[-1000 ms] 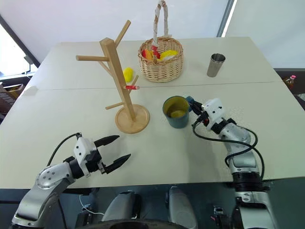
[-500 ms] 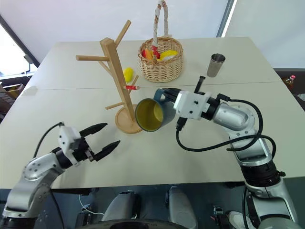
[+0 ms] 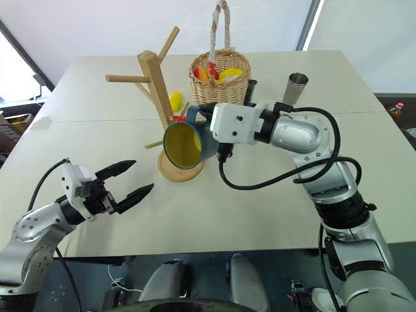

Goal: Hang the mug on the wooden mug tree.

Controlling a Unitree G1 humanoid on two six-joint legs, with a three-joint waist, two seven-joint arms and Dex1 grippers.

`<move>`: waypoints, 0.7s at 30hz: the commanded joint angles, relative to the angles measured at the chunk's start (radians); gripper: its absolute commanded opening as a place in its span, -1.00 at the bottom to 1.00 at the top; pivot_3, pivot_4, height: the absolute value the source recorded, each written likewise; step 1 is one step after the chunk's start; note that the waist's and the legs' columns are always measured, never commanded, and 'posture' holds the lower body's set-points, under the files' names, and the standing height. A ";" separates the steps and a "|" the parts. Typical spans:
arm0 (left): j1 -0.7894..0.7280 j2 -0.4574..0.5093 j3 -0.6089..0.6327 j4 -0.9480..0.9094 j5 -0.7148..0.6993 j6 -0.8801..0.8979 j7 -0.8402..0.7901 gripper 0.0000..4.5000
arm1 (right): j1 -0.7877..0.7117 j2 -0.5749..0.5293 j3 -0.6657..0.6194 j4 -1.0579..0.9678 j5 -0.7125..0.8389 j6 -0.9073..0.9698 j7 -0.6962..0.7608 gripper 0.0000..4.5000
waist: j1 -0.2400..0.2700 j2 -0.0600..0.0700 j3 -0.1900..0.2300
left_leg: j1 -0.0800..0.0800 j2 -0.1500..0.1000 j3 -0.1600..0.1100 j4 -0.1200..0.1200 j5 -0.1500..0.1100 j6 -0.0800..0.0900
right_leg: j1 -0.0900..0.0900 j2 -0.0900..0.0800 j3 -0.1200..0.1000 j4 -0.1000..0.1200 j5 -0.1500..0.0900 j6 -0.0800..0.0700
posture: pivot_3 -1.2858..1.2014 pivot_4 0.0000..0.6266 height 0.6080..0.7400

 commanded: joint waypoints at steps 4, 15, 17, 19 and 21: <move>-0.003 -0.003 0.020 -0.035 -0.003 -0.016 0.016 1.00 | -0.072 0.018 0.020 0.018 -0.032 -0.013 0.000 -0.99 | 0.000 0.000 0.000 | 0.000 0.000 0.000 0.000 0.000 0.000 | 0.000 0.000 0.000 0.000 0.000 0.000 | 0.03 -0.52 1.00; -0.011 -0.007 0.017 -0.042 -0.006 -0.016 0.020 1.00 | -0.104 0.058 0.051 0.090 -0.085 -0.016 -0.015 -0.99 | -0.001 0.000 0.000 | 0.000 0.000 0.000 0.000 0.000 0.000 | 0.000 0.000 0.000 0.000 0.000 0.000 | 0.03 -0.52 1.00; -0.010 -0.006 0.019 -0.043 -0.006 -0.017 0.020 1.00 | -0.102 0.064 0.052 0.089 -0.083 -0.014 -0.008 -0.99 | -0.001 0.000 0.000 | 0.000 0.000 0.000 0.000 0.000 0.000 | -0.001 0.000 0.000 0.000 0.000 0.000 | 0.03 -0.52 1.00; -0.009 -0.006 0.020 -0.045 -0.007 -0.018 0.021 1.00 | -0.097 0.069 0.050 0.084 -0.076 -0.005 0.000 -0.99 | -0.001 0.000 0.000 | 0.000 0.000 0.000 0.000 0.000 0.000 | 0.000 0.000 0.000 0.000 0.000 0.000 | 0.03 -0.52 1.00; -0.009 -0.007 0.022 -0.047 -0.008 -0.018 0.021 1.00 | -0.094 0.072 0.046 0.080 -0.072 0.002 0.003 -0.86 | -0.001 0.000 0.000 | 0.000 0.000 0.000 0.000 0.000 0.000 | 0.000 0.000 0.000 0.000 0.000 0.000 | 0.03 -0.52 1.00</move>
